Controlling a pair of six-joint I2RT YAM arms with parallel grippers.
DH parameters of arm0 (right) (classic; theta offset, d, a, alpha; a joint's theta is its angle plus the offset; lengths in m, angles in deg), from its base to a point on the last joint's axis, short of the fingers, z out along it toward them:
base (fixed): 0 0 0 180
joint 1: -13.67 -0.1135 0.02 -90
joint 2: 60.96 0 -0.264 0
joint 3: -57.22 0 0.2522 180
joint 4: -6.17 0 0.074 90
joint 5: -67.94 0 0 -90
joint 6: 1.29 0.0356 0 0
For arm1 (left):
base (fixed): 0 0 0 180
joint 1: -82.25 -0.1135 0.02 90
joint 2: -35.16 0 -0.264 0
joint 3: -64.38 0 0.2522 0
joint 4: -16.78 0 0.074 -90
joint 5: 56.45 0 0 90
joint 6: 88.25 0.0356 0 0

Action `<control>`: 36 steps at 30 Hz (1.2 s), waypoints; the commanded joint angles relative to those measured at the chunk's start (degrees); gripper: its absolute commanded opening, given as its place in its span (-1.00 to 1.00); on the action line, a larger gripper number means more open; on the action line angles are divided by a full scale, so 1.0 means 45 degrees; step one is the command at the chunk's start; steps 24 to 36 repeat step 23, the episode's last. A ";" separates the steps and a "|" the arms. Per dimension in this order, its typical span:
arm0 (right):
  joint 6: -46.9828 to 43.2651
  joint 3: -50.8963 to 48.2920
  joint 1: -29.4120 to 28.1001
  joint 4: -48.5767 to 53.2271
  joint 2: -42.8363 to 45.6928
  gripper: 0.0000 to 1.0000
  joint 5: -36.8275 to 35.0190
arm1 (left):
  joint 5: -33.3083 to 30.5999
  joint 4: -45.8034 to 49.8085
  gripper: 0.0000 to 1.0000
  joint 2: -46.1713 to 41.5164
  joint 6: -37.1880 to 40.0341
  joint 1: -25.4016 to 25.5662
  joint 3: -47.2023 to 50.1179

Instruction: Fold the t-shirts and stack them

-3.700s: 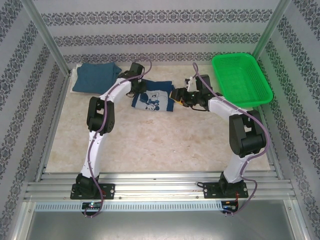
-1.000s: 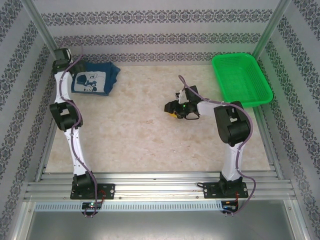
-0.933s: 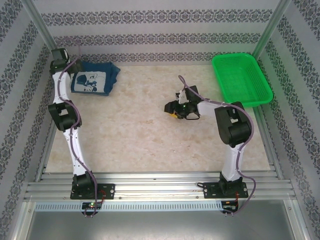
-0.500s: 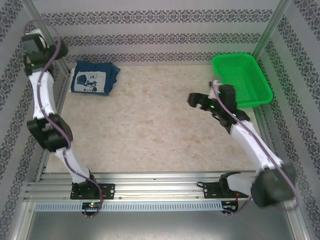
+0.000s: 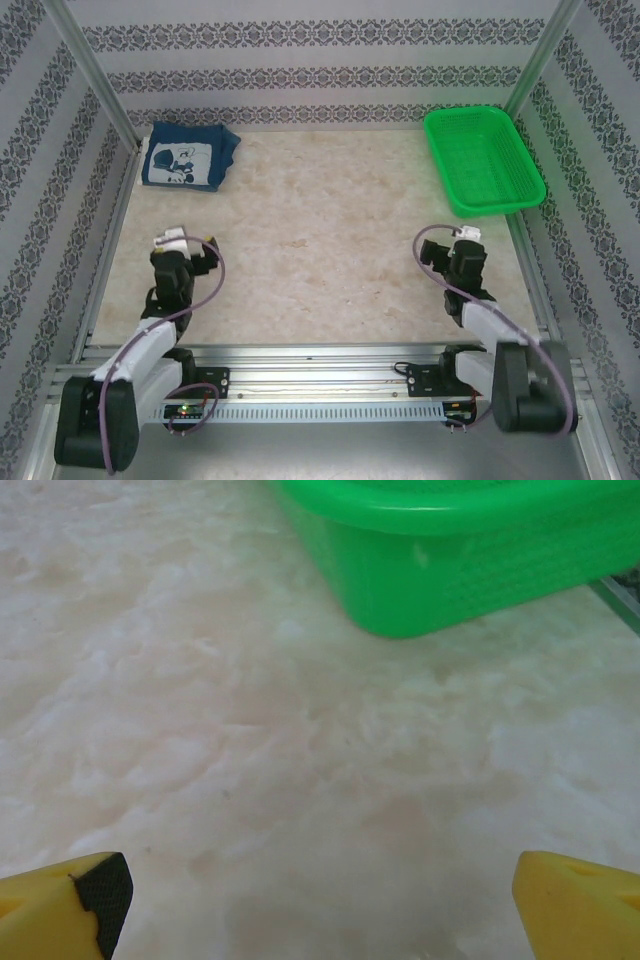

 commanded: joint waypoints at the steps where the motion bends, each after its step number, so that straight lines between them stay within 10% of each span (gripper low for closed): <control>1: -0.1523 -0.0094 -0.1000 -0.5692 -0.1692 0.96 -0.0660 | -0.0898 -0.5912 1.00 0.2676 0.0643 0.0086 0.0303; 6: -0.1913 0.0730 -0.1316 -0.8723 -0.5489 0.96 -0.1315 | -0.0266 -0.8301 0.99 0.7333 0.1498 -0.0198 -0.1368; 8: -0.0939 0.1933 -0.0594 -0.4475 -0.4291 0.96 -0.0855 | 0.0862 -0.7508 0.99 0.8269 0.1815 -0.0220 -0.2219; 10: -0.1113 0.1407 -0.0578 -0.6928 -0.5052 0.96 -0.0662 | 0.1372 -0.5131 0.99 0.7712 0.1393 -0.0509 -0.2847; 36: -0.1220 0.1612 -0.0519 -0.5600 -0.4504 0.96 -0.0195 | 0.1352 -0.6334 0.99 0.8063 0.1505 -0.0518 -0.2612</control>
